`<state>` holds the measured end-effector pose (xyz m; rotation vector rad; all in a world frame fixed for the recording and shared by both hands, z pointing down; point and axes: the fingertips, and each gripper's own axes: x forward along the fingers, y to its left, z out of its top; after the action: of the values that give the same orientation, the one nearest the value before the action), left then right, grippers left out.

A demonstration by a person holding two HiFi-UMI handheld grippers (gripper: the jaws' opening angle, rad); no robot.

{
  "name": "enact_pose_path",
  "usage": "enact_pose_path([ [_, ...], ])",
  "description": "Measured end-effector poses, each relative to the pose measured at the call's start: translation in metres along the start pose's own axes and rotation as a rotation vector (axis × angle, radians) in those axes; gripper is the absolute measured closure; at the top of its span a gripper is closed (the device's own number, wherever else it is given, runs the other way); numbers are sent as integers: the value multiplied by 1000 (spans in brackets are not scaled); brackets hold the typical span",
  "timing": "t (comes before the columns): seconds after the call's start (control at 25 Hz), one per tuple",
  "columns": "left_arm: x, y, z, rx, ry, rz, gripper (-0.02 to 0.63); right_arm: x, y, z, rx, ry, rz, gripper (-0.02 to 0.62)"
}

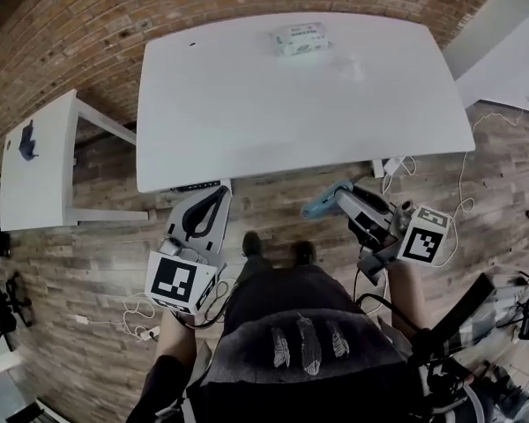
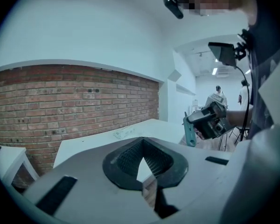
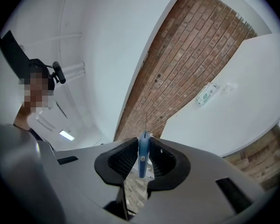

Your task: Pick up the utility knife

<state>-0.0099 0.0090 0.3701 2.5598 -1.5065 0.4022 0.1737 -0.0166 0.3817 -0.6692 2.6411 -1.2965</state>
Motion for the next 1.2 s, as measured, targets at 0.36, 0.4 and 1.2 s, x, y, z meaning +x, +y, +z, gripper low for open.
enact_pose_path([
  [0.36, 35, -79, 13, 80, 43, -36, 609, -78, -32, 18, 25, -70, 9, 518],
  [0.4, 40, -85, 16, 90, 43, -42, 609, -86, -34, 20, 23, -76, 4, 518],
  [1.2, 69, -85, 9, 99, 9, -251, 609, -113, -33, 15, 5, -196, -272, 518],
])
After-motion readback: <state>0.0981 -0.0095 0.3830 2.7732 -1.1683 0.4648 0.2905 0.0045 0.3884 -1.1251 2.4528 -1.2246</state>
